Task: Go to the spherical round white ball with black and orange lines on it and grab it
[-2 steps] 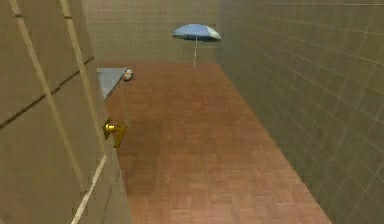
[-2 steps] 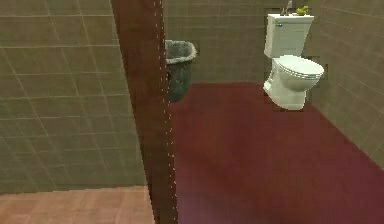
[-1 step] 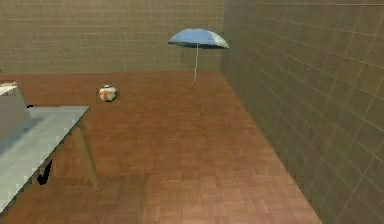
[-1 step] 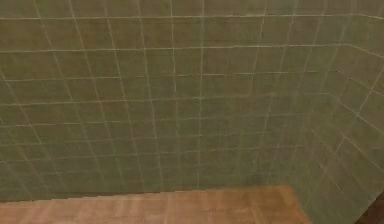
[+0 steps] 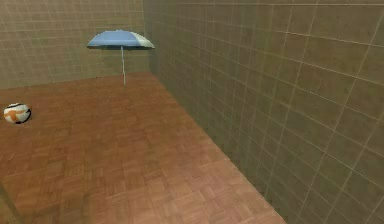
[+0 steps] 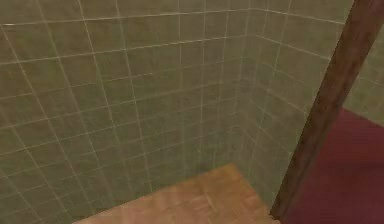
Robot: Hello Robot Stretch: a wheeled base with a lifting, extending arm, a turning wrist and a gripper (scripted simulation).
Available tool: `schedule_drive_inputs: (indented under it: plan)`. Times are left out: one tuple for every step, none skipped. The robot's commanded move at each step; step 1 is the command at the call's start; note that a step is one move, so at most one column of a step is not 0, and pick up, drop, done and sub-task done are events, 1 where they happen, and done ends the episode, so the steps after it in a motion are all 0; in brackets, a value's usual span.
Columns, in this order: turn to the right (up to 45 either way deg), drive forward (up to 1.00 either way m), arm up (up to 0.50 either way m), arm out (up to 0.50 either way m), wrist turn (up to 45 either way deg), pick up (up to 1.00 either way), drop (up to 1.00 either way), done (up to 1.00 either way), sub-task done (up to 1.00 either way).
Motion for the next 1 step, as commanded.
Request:
schedule_drive_inputs:
  plan:
    - [0.0, 0.05, 0.00, 0.00, 0.0, 0.00, 0.00, 0.00, 0.00]
